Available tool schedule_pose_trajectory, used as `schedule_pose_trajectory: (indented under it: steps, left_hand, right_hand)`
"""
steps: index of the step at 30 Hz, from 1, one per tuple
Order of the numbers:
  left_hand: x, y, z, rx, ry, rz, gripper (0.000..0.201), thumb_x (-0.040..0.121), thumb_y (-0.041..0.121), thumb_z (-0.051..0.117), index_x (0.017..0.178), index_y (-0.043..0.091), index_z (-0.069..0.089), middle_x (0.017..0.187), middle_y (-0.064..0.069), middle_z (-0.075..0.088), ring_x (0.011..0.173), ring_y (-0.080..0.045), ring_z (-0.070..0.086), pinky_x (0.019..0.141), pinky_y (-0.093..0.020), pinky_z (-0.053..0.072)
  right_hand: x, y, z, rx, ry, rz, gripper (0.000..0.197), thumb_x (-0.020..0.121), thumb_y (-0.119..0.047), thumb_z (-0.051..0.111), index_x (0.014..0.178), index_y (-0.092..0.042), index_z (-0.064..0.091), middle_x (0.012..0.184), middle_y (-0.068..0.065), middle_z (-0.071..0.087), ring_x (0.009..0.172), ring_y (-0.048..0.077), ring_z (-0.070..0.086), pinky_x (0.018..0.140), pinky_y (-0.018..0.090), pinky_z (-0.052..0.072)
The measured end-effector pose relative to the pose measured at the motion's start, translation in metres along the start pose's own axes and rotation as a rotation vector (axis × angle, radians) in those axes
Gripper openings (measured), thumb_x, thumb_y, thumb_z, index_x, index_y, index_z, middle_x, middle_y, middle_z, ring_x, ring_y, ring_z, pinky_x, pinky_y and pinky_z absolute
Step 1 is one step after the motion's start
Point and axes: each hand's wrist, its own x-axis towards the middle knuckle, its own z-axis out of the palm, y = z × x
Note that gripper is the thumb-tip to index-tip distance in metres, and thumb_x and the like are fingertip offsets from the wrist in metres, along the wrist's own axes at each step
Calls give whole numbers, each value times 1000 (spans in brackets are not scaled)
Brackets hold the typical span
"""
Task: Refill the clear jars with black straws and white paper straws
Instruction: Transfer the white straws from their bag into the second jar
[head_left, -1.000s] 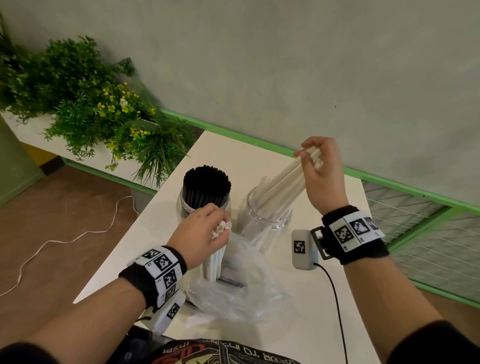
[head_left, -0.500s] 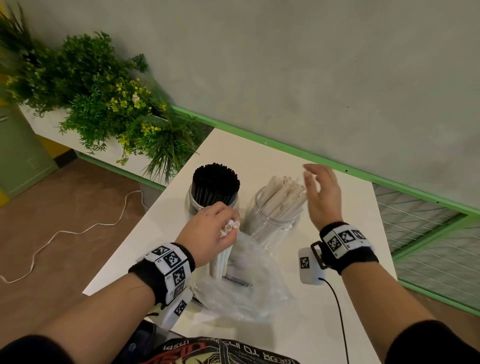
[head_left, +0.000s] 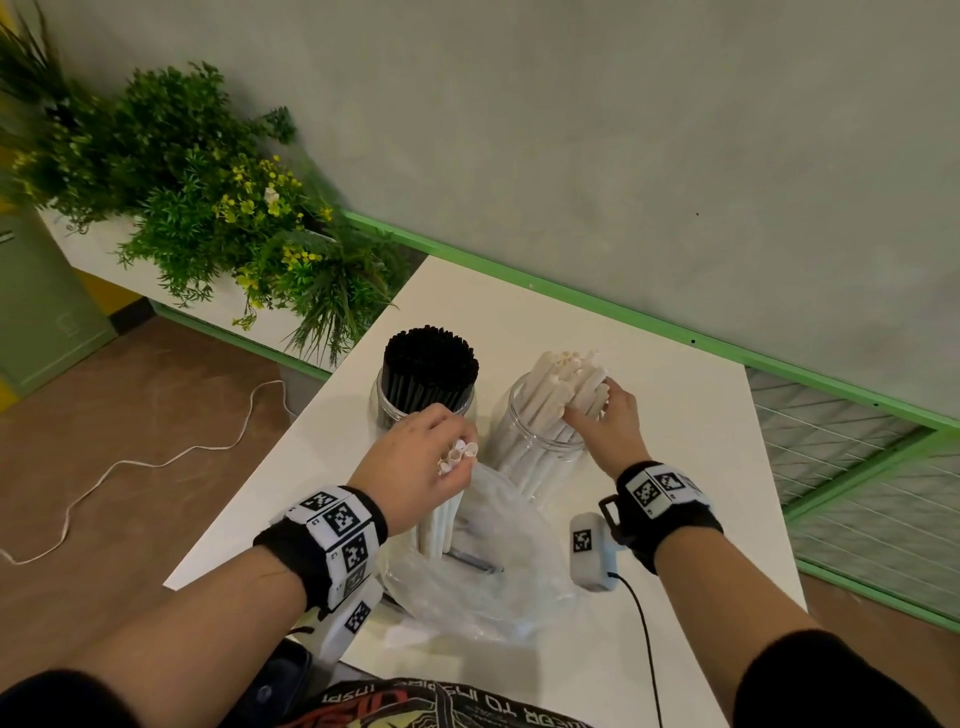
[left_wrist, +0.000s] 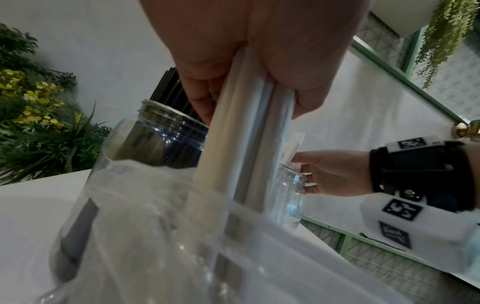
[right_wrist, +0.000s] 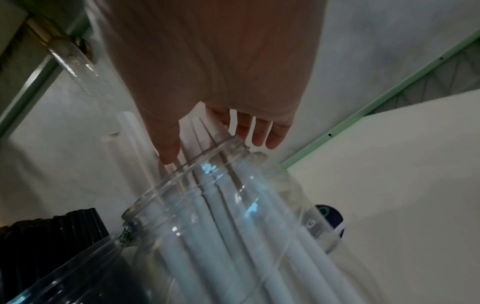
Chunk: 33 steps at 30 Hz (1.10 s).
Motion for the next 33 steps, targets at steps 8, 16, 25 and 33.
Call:
schedule_pose_trajectory:
  steps: [8,16,25,33]
  left_hand:
    - [-1,1,1,-14,11,-5,31,84,44,39,99,25,58,99,12,49,86,-11,48,74,-22,35]
    - [0,2,0,-14,0,1,33,84,45,37,99,25,58,98,14,46,85,-8,47,75,-21,33]
    - [-1,0,1,-23,8,7,32,84,44,38,99,24,58,99,14,47,85,-8,47,74,-20,32]
    - [-1,-1,1,-28,15,3,29,84,43,40,98,26,58,98,15,45,85,-7,45,73,-20,31]
  right_hand:
    - [0,-13,24,278,205,51,69,77,-17,77,132,-12,35,112,6,52,98,22,54,80,30,42]
    - [4,-22,18,183,282,-97,59,78,-27,78,124,-12,45,112,0,51,104,16,49,86,24,36]
    - [5,-26,2,34,304,-404,49,88,-12,67,131,-8,44,123,-1,43,103,1,40,90,8,31]
    - [-1,-2,-2,-181,222,-601,34,98,-16,41,124,-5,60,132,10,54,129,29,40,110,47,34]
